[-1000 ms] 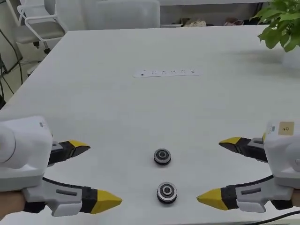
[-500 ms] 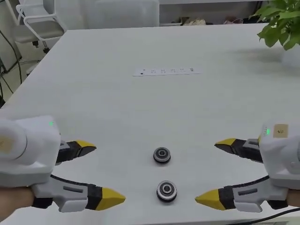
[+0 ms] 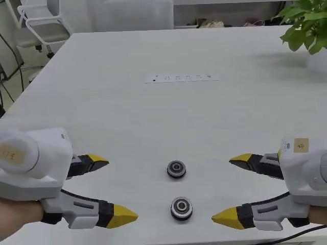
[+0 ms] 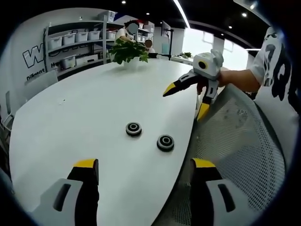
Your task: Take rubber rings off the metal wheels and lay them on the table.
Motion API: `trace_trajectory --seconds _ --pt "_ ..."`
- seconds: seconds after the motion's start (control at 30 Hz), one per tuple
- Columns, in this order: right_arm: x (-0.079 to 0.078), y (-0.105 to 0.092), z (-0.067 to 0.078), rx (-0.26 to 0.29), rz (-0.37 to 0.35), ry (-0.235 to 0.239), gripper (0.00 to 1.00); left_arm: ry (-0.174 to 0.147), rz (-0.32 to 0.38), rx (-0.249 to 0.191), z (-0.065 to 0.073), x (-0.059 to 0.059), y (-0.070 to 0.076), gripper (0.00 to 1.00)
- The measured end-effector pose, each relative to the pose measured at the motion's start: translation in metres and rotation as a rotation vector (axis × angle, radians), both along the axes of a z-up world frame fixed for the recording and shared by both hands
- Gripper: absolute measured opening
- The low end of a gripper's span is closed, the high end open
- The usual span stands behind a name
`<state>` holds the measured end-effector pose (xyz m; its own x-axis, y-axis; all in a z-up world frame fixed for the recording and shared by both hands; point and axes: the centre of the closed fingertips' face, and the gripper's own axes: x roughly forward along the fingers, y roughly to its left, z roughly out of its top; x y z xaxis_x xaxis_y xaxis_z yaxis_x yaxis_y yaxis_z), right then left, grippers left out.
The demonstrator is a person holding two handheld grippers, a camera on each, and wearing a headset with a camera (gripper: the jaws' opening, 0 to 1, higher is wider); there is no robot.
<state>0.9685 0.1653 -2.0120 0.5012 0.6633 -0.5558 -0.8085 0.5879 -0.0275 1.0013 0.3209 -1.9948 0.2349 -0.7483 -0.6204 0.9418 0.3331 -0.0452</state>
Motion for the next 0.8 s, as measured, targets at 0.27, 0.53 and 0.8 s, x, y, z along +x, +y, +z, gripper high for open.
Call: trace_trajectory --seconds 0.27,0.53,0.8 --pt "-0.002 0.008 -0.005 0.004 0.045 0.005 0.71 0.004 -0.029 0.01 -0.005 -0.002 -0.005 0.75" --pt "0.001 0.01 -0.009 0.015 0.059 0.009 0.67 0.009 -0.052 0.006 -0.005 -0.003 -0.011 0.7" --pt "0.002 0.012 -0.011 0.021 0.07 0.009 0.64 0.008 -0.077 0.015 -0.006 -0.003 -0.015 0.68"
